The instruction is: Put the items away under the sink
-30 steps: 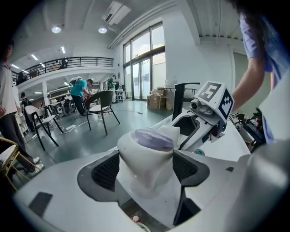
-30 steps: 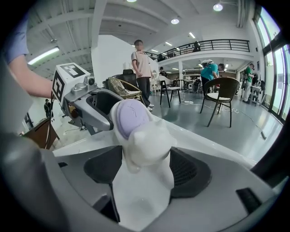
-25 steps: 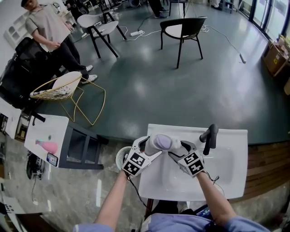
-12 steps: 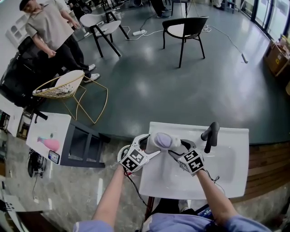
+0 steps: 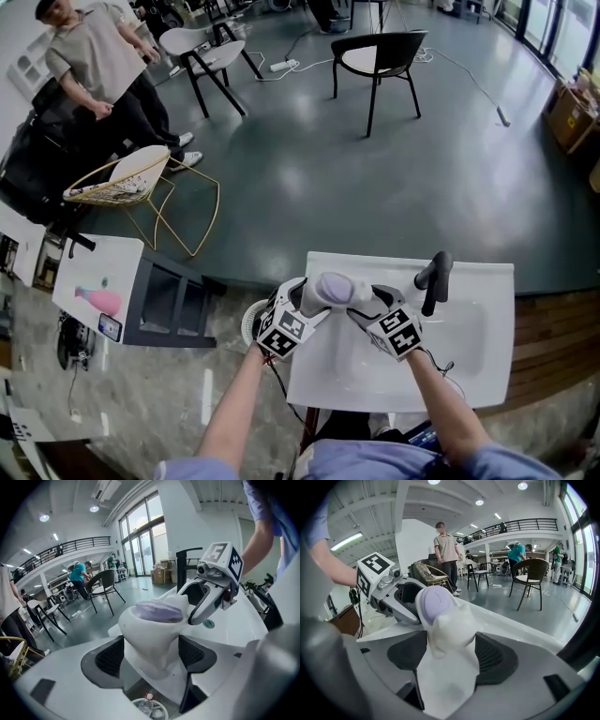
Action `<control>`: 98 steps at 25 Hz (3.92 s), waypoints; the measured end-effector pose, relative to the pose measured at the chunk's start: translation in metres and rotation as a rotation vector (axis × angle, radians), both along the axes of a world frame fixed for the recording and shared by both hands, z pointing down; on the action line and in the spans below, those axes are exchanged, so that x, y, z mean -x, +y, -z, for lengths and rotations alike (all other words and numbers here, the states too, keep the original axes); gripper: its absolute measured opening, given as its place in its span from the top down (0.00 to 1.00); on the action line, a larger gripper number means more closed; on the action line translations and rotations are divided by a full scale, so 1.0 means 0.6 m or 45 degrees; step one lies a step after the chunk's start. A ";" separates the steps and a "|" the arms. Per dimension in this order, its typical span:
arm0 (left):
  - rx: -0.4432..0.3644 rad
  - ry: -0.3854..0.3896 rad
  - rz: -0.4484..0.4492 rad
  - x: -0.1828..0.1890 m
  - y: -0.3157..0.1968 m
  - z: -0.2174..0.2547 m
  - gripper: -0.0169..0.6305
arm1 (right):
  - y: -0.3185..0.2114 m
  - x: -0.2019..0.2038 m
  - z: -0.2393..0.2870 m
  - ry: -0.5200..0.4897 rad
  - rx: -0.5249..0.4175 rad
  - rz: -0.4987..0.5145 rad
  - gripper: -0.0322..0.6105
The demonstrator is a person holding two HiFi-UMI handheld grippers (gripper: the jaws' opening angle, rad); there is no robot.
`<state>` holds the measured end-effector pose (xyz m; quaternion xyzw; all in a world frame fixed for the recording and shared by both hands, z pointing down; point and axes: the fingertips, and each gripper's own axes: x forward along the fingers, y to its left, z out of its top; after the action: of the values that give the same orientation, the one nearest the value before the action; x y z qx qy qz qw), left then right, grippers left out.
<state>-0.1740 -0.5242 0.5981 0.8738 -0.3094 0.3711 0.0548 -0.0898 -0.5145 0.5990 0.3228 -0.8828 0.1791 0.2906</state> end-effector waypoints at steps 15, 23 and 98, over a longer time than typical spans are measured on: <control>-0.045 0.095 0.053 -0.034 0.100 0.060 0.41 | 0.097 -0.033 0.061 -0.077 -0.031 0.004 0.43; -0.109 0.135 0.106 -0.064 0.185 0.095 0.41 | 0.178 -0.063 0.102 -0.078 -0.079 0.051 0.43; -0.125 0.191 0.195 -0.241 0.789 -0.054 0.41 | 0.777 -0.239 -0.040 -0.062 -0.143 0.076 0.43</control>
<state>-0.0294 -0.0507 0.6303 0.8745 -0.3883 0.2837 0.0631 0.0537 -0.0485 0.6229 0.3076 -0.9075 0.1283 0.2558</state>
